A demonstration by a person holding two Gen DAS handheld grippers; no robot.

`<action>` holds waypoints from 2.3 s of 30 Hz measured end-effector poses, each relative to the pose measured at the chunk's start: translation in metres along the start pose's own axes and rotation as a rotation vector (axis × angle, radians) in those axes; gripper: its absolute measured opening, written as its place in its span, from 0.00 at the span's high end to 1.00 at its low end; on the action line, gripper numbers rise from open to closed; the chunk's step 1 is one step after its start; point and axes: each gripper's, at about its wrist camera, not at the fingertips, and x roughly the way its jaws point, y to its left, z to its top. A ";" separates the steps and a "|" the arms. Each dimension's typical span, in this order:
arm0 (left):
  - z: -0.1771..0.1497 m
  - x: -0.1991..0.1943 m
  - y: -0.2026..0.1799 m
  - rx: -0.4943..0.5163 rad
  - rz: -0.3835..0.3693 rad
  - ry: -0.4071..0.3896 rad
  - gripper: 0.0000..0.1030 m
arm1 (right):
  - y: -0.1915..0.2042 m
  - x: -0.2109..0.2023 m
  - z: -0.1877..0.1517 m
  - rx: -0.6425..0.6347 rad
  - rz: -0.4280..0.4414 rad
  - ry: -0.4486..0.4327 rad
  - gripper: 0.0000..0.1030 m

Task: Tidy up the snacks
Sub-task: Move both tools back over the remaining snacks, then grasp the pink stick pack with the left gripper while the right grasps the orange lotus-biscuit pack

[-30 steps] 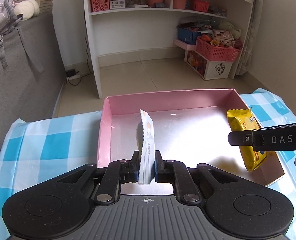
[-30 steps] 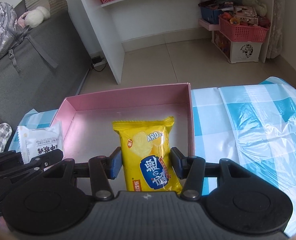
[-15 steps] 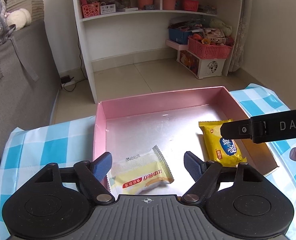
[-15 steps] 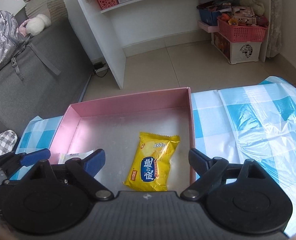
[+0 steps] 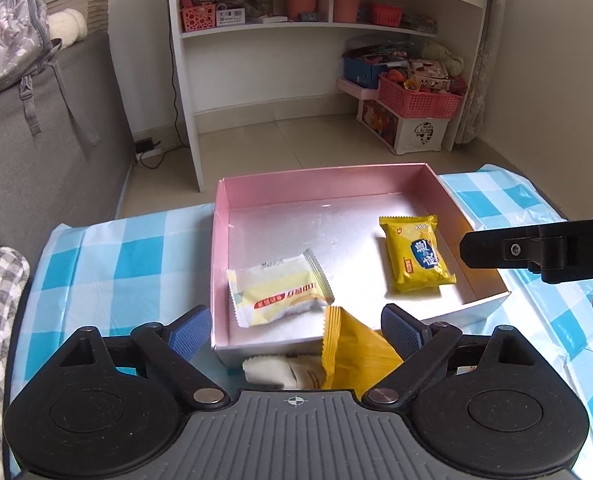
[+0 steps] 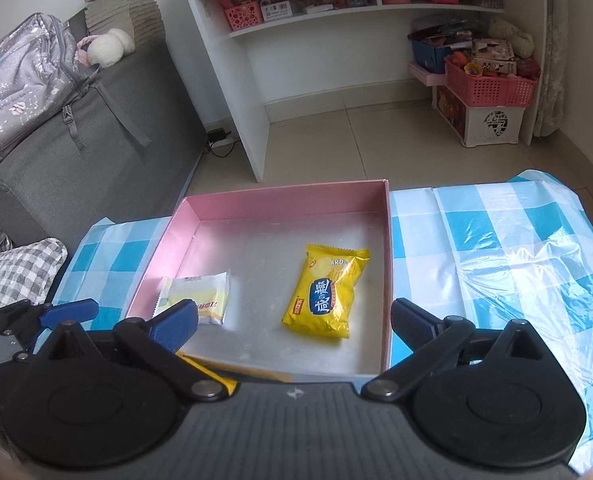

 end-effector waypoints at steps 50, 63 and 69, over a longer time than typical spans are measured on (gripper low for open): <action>-0.166 -0.069 0.038 -0.067 -0.026 0.425 0.46 | 0.082 0.010 -0.148 -0.563 0.231 0.178 0.06; -0.156 -0.067 0.054 -0.060 0.070 0.297 0.67 | 0.093 0.000 -0.161 -0.628 0.308 0.233 0.27; -0.158 -0.064 0.057 -0.050 0.058 0.318 0.57 | 0.094 0.002 -0.156 -0.590 0.283 0.228 0.30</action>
